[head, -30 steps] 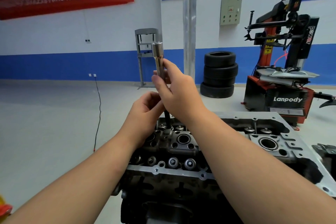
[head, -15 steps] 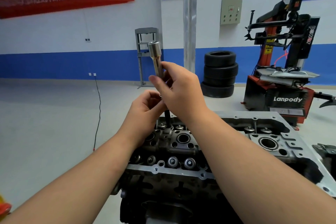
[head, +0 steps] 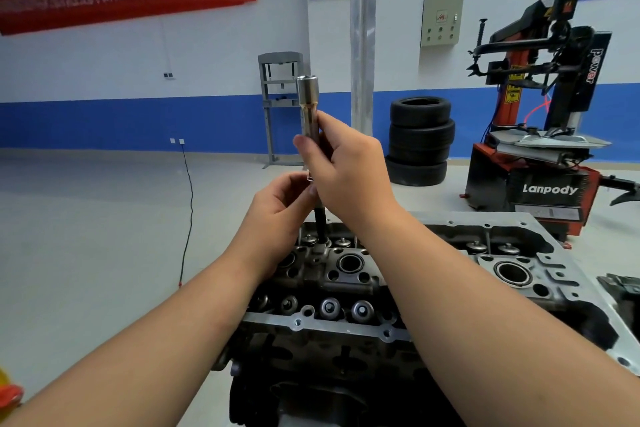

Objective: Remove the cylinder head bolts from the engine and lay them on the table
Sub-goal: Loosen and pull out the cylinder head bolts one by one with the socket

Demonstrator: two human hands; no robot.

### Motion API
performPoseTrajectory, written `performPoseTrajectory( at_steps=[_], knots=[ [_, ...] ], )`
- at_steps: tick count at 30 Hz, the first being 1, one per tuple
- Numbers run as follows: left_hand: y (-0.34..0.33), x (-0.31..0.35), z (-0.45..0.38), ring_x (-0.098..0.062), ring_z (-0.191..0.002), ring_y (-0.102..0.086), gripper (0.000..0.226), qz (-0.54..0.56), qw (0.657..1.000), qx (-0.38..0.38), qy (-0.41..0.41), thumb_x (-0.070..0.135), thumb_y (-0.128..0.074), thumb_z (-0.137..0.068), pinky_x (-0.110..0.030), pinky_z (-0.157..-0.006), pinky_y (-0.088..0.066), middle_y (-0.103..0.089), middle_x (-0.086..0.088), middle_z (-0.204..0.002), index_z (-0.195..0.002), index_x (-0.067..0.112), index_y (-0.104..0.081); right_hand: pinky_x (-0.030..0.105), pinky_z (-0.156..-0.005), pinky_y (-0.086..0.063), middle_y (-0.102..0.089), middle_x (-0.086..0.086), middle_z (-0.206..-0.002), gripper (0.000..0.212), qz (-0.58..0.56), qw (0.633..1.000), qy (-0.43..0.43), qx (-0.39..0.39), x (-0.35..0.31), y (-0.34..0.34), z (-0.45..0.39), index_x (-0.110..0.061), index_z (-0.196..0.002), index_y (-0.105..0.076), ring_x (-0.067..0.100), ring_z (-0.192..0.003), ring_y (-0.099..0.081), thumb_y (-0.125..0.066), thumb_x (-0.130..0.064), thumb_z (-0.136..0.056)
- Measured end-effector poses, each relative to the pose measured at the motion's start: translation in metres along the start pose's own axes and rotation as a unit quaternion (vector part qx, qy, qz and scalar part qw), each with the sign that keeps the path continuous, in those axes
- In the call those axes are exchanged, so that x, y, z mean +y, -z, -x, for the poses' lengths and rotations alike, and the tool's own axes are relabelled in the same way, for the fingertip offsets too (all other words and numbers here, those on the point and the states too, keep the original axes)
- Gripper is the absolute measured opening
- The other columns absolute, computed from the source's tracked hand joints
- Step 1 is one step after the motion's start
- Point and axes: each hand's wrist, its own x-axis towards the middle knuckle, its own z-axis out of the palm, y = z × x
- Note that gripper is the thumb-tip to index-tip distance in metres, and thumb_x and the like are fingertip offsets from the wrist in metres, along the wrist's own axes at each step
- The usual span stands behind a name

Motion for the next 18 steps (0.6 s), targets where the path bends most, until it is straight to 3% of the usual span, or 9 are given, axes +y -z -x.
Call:
performPoseTrajectory(
  at_steps=[1,3,4,6,9,12,15,18],
  knots=[
    [-0.0002,0.0003,0.0000,-0.004,-0.093,-0.072,0.021,-0.005,1.000,-0.005,0.005,0.033,-0.058,-0.105,-0.019,-0.081,-0.053,-0.079,0.007,-0.101,-0.116,0.020,-0.070,0.031,-0.062,-0.040,-0.054,-0.010,-0.065,0.014,-0.013,0.999,-0.019,-0.024,-0.0006,-0.0005,-0.0004,-0.011,-0.111,-0.064,0.016,-0.063,-0.050,-0.060,-0.018,-0.099],
    [0.0003,0.0013,0.0006,-0.022,-0.108,-0.071,0.032,-0.010,1.000,-0.021,0.015,0.043,-0.052,-0.105,-0.040,-0.096,-0.054,-0.078,0.000,-0.111,-0.121,0.024,-0.071,0.030,-0.072,-0.048,-0.068,-0.003,-0.079,0.045,-0.034,0.996,-0.049,-0.066,-0.0032,0.0002,0.0007,-0.015,-0.146,-0.046,0.017,-0.076,-0.061,-0.054,-0.021,-0.102],
    [0.0006,0.0021,0.0006,-0.026,-0.110,-0.070,0.033,-0.009,0.999,-0.027,0.015,0.046,-0.052,-0.103,-0.046,-0.099,-0.053,-0.078,-0.002,-0.112,-0.120,0.025,-0.072,0.033,-0.075,-0.050,-0.069,0.000,-0.082,0.051,-0.032,0.995,-0.049,-0.075,-0.0039,0.0004,0.0018,-0.016,-0.151,-0.039,0.019,-0.077,-0.062,-0.053,-0.022,-0.103],
    [0.0011,0.0014,-0.0001,-0.017,-0.100,-0.073,0.024,-0.004,1.000,-0.022,0.004,0.042,-0.058,-0.102,-0.040,-0.093,-0.056,-0.079,0.003,-0.104,-0.112,0.030,-0.076,0.038,-0.075,-0.051,-0.066,0.000,-0.082,0.047,-0.016,0.997,-0.026,-0.069,-0.0059,0.0009,0.0026,-0.014,-0.146,-0.045,0.021,-0.076,-0.062,-0.056,-0.024,-0.101],
    [0.0007,0.0001,-0.0010,0.000,-0.075,-0.066,0.010,-0.003,1.000,-0.003,-0.012,0.026,-0.066,-0.102,-0.015,-0.069,-0.050,-0.076,0.010,-0.086,-0.103,0.027,-0.075,0.030,-0.072,-0.048,-0.061,-0.006,-0.082,0.028,0.003,0.999,0.023,-0.032,-0.0059,0.0015,0.0031,-0.011,-0.118,-0.065,0.014,-0.075,-0.056,-0.069,-0.025,-0.094],
    [0.0004,0.0001,-0.0005,-0.004,-0.079,-0.067,0.015,-0.012,1.000,0.001,-0.003,0.026,-0.060,-0.106,-0.021,-0.072,-0.051,-0.076,0.008,-0.087,-0.106,0.019,-0.072,0.028,-0.061,-0.036,-0.046,-0.011,-0.065,0.011,0.019,0.999,0.035,-0.025,-0.0031,0.0007,0.0028,-0.008,-0.096,-0.064,0.014,-0.062,-0.043,-0.066,-0.018,-0.095],
    [0.0005,0.0012,0.0000,-0.011,-0.096,-0.071,0.028,-0.010,0.999,-0.027,0.032,0.030,-0.046,-0.112,-0.038,-0.089,-0.049,-0.078,0.005,-0.102,-0.122,0.020,-0.069,0.030,-0.060,-0.038,-0.050,-0.010,-0.062,0.026,0.012,0.999,-0.008,-0.044,-0.0008,0.0001,0.0003,-0.011,-0.125,-0.060,0.016,-0.059,-0.047,-0.058,-0.020,-0.100],
    [0.0013,0.0009,0.0001,-0.006,-0.092,-0.070,0.025,-0.015,0.999,-0.033,0.025,0.027,-0.049,-0.111,-0.026,-0.084,-0.050,-0.078,0.007,-0.099,-0.121,0.018,-0.069,0.034,-0.061,-0.043,-0.056,-0.003,-0.065,0.042,0.000,0.999,-0.028,-0.042,-0.0027,0.0008,0.0014,-0.015,-0.142,-0.048,0.022,-0.062,-0.052,-0.054,-0.020,-0.101]
  ],
)
